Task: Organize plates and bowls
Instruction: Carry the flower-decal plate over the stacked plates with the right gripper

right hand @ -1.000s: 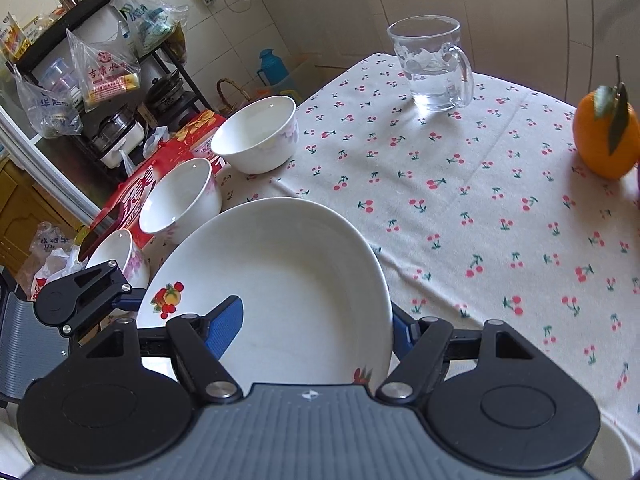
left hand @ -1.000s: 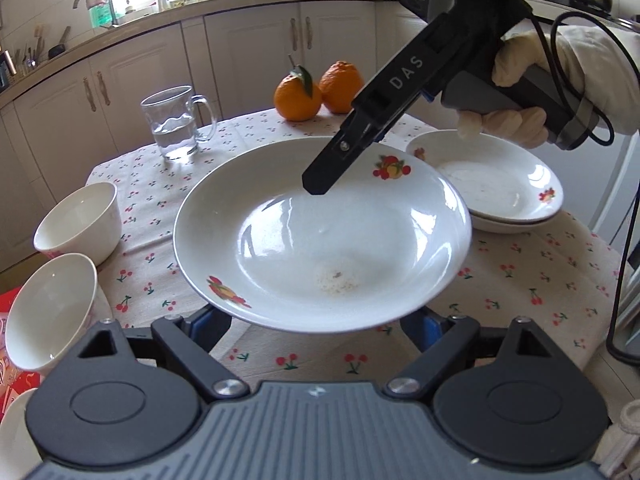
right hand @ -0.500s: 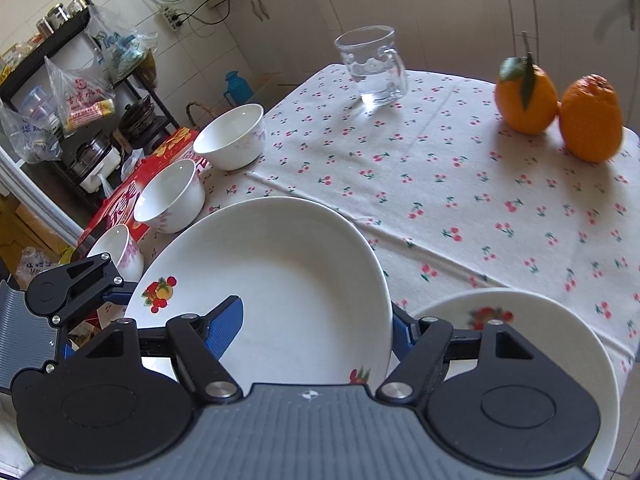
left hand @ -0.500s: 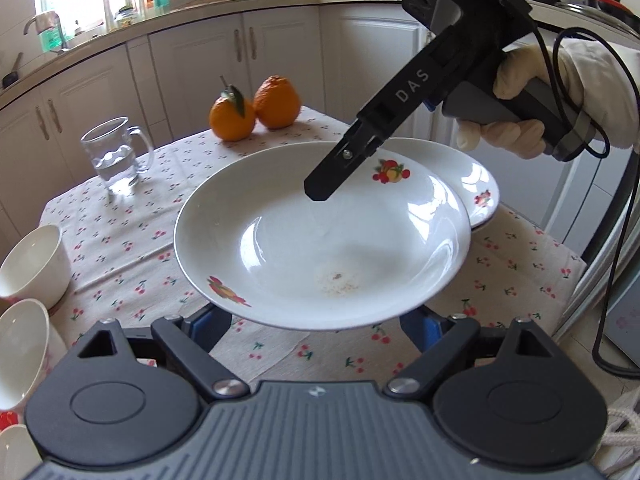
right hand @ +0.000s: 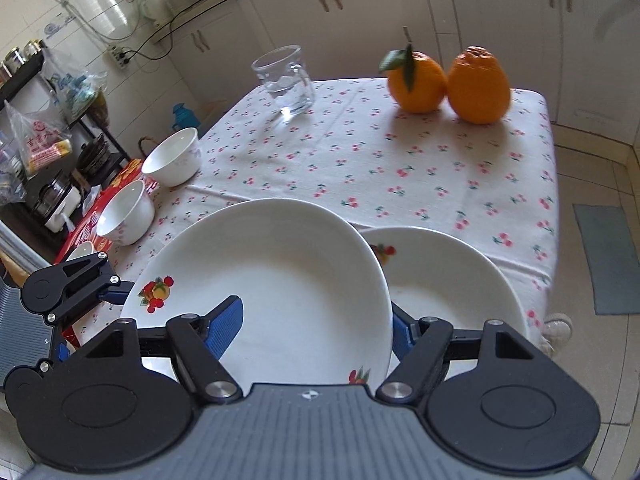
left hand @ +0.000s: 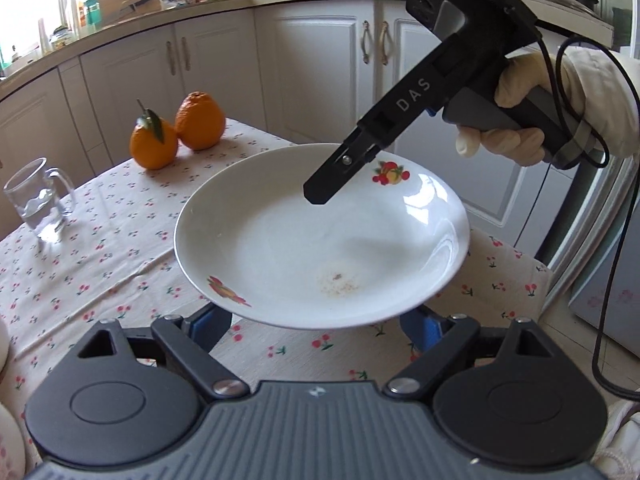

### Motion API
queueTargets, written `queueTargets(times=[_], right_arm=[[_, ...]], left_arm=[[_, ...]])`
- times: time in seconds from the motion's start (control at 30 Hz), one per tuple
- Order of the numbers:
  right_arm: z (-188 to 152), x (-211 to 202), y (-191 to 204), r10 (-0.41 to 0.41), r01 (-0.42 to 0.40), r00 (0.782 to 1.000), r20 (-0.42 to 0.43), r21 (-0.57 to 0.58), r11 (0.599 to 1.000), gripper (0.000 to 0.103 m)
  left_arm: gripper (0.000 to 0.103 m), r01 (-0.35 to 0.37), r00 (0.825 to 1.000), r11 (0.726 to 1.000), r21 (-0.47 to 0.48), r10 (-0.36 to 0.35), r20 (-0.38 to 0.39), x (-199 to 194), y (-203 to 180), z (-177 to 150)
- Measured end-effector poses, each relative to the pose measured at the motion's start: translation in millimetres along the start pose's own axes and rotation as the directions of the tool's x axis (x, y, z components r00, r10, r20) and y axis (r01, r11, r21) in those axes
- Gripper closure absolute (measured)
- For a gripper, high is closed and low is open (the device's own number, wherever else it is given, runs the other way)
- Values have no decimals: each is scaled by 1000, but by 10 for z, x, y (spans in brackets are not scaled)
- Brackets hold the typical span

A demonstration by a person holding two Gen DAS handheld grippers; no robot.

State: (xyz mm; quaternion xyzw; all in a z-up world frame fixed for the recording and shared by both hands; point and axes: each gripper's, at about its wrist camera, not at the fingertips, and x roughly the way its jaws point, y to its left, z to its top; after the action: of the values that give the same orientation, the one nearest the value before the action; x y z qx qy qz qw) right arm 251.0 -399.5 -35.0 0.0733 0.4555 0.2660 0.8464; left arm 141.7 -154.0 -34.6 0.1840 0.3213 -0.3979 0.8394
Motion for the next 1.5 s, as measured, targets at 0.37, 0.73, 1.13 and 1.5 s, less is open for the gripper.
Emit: queueTargets(times=[0.37, 0.73, 1.13, 1.5], right_arm=[[-153, -108, -261, -25, 23, 999, 26, 63, 998, 24], [-228, -114, -418, -31, 27, 999, 33, 98, 995, 24], [-303, -200, -474, -45, 40, 998, 37, 122, 992, 24], [-397, -284, -458, -50, 44, 998, 43, 137, 990, 24]], left_arm=[[13, 36, 999, 999, 21, -36, -19, 199, -33, 92], [13, 31, 999, 999, 44, -30, -26, 328, 17, 162], [12, 59, 998, 997, 50, -57, -34, 434, 44, 168], [12, 70, 997, 996, 46, -69, -25, 437, 53, 162]])
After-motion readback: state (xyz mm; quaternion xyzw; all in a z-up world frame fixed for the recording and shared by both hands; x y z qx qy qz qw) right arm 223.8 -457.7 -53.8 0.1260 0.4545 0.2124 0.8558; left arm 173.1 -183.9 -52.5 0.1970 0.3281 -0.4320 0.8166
